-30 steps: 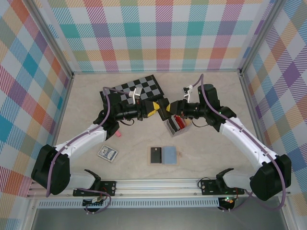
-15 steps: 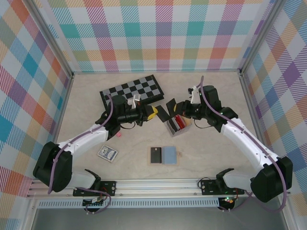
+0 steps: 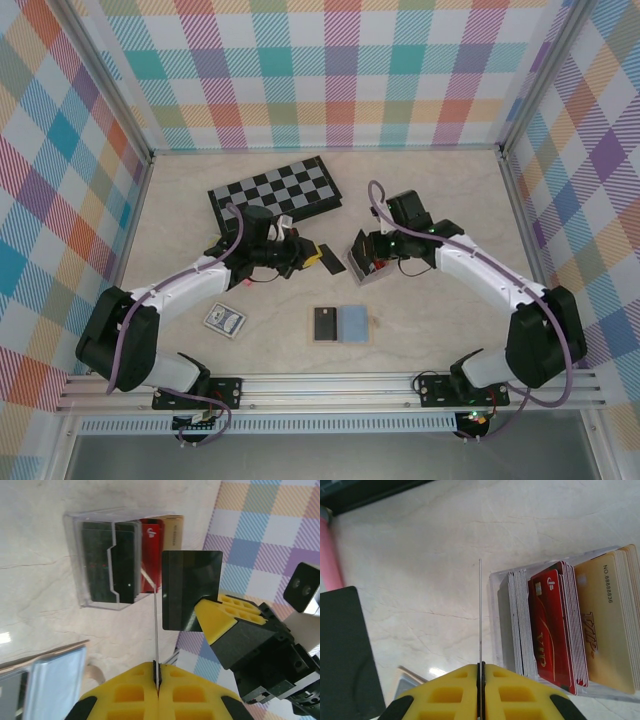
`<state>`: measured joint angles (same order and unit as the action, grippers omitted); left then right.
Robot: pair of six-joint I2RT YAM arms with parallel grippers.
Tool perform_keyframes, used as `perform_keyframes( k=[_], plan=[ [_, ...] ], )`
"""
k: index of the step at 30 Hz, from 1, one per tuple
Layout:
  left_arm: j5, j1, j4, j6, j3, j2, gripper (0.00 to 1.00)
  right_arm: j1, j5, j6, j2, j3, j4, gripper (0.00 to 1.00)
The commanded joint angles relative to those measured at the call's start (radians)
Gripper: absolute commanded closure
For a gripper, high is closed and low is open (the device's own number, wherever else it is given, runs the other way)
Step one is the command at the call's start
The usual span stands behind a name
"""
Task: Put the credit cards into the card holder
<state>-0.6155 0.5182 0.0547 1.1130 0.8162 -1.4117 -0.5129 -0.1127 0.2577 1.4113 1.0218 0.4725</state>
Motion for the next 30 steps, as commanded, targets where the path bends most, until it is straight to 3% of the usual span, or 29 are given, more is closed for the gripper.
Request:
perform_keyframes(
  k=[1,20,27,30],
  plan=[
    [0.005,-0.008,-0.036,-0.052,0.004,0.028,1.0,-0.012,0.037,-0.083,0.023,-0.016,-0.048,0.9],
    [-0.009,-0.007,-0.027,-0.062,0.006,0.013,1.0,-0.062,0.123,-0.141,0.16,-0.066,-0.169,0.88],
    [-0.016,-0.006,-0.022,-0.072,0.001,0.018,1.0,-0.068,0.132,-0.098,0.16,-0.063,-0.145,0.72],
    [-0.03,-0.004,-0.015,-0.091,0.0,0.021,1.0,-0.068,0.13,-0.049,0.095,-0.063,-0.113,0.7]
  ],
)
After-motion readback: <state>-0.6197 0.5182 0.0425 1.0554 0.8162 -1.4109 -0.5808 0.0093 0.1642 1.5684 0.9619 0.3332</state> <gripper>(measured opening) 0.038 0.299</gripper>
